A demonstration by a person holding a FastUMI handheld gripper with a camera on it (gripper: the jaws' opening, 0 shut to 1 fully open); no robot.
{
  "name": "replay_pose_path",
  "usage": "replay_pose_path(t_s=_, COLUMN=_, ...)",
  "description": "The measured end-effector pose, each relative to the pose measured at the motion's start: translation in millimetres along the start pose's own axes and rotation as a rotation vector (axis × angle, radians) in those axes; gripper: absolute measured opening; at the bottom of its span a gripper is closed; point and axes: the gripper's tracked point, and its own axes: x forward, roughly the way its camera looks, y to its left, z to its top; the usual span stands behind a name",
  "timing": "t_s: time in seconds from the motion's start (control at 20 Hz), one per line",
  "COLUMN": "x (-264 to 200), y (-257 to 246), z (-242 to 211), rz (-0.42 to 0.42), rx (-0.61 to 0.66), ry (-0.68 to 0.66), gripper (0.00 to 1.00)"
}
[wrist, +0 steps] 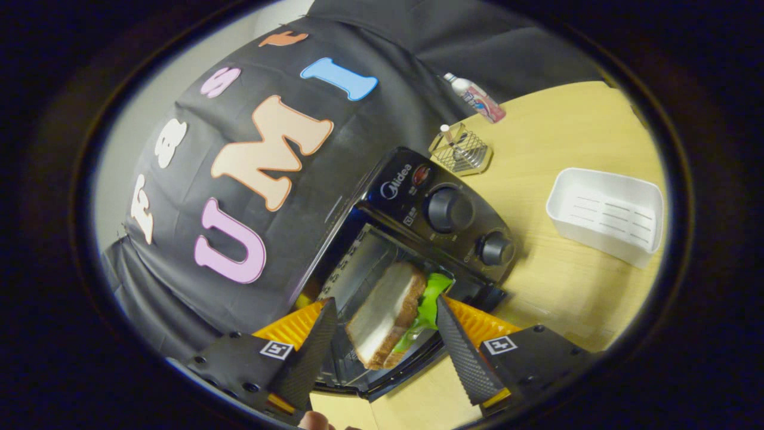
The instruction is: Open the toaster oven, put the food inside, and close the toaster oven door.
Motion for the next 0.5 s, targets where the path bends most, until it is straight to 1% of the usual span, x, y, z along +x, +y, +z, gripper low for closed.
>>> replay_pose_path(t_s=0.15, x=-14.3, y=3.1, z=2.3, rz=0.006, rx=-0.019, ry=0.001, gripper=0.99)
replay_pose_path(t_s=0.25, x=-26.4, y=3.6, z=2.8, rz=0.003, rx=-0.062, ry=0.003, gripper=0.99)
replay_pose_path(t_s=0.35, x=-39.8, y=9.5, z=5.2, rz=0.019, rx=-0.107, ry=-0.001, gripper=0.99)
replay_pose_path(t_s=0.4, x=-46.5, y=10.6, z=5.3, rz=0.018, rx=-0.141, ry=0.000, gripper=0.99)
replay_pose_path(t_s=0.5, x=-63.2, y=4.4, z=3.7, rz=-0.010, rx=-0.251, ry=0.003, gripper=0.99)
